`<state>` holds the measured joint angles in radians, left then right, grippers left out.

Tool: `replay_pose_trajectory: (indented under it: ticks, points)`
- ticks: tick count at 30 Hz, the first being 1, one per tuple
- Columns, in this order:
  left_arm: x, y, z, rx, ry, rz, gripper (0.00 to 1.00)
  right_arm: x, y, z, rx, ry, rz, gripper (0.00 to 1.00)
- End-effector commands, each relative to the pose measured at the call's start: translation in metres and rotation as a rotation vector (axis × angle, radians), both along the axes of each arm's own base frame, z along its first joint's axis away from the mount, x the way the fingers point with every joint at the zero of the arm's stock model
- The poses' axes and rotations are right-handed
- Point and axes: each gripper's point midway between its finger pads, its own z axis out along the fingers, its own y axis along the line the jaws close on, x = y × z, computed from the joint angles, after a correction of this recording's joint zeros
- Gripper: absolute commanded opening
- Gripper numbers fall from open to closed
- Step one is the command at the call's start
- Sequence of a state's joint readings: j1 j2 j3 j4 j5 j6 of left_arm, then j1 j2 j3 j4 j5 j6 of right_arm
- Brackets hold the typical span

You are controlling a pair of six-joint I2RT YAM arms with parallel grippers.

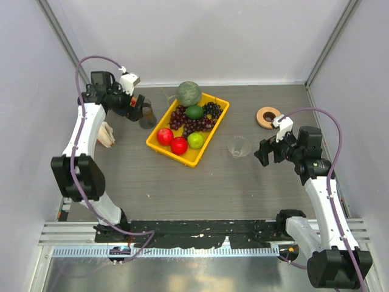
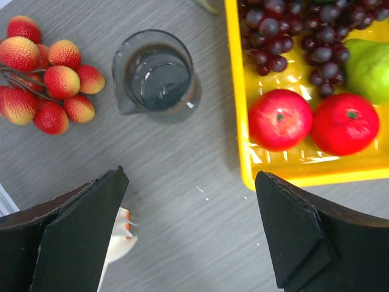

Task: Place the coffee filter in the dripper

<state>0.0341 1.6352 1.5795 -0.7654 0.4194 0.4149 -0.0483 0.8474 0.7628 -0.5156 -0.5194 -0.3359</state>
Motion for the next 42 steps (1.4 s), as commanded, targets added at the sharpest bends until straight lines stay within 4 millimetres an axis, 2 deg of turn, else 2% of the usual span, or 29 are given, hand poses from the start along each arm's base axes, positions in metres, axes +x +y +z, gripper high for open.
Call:
replay_pose_trajectory:
  ticks: [1,5,16,21,29,34,35,42]
  points:
    - [0.036,0.004,0.001,0.027,-0.034,-0.025,0.99,0.004,0.003,0.016,0.001,-0.030,0.034,0.95]
    - [0.058,0.010,-0.013,0.061,-0.025,-0.033,0.99,0.005,0.003,0.015,-0.002,-0.025,0.033,0.95]
    - [0.090,0.002,-0.058,0.014,0.070,-0.079,0.99,0.008,0.000,0.010,-0.009,0.001,0.020,0.95]
    - [0.103,-0.001,-0.064,0.002,0.052,-0.079,0.99,0.006,0.003,0.012,0.001,0.005,0.034,0.95]
    - [0.112,-0.010,-0.075,-0.010,0.057,-0.119,0.99,0.007,0.003,0.010,0.002,0.014,0.039,0.95]
    - [0.117,-0.016,-0.072,-0.028,0.045,-0.137,0.99,0.007,0.004,0.009,0.002,0.020,0.041,0.95]
    - [0.118,-0.017,-0.073,-0.027,0.047,-0.140,0.97,0.006,0.004,0.009,0.002,0.021,0.041,0.95]
    - [0.110,-0.024,-0.082,-0.027,0.100,-0.162,0.95,0.007,0.004,0.010,0.003,0.017,0.042,0.95]
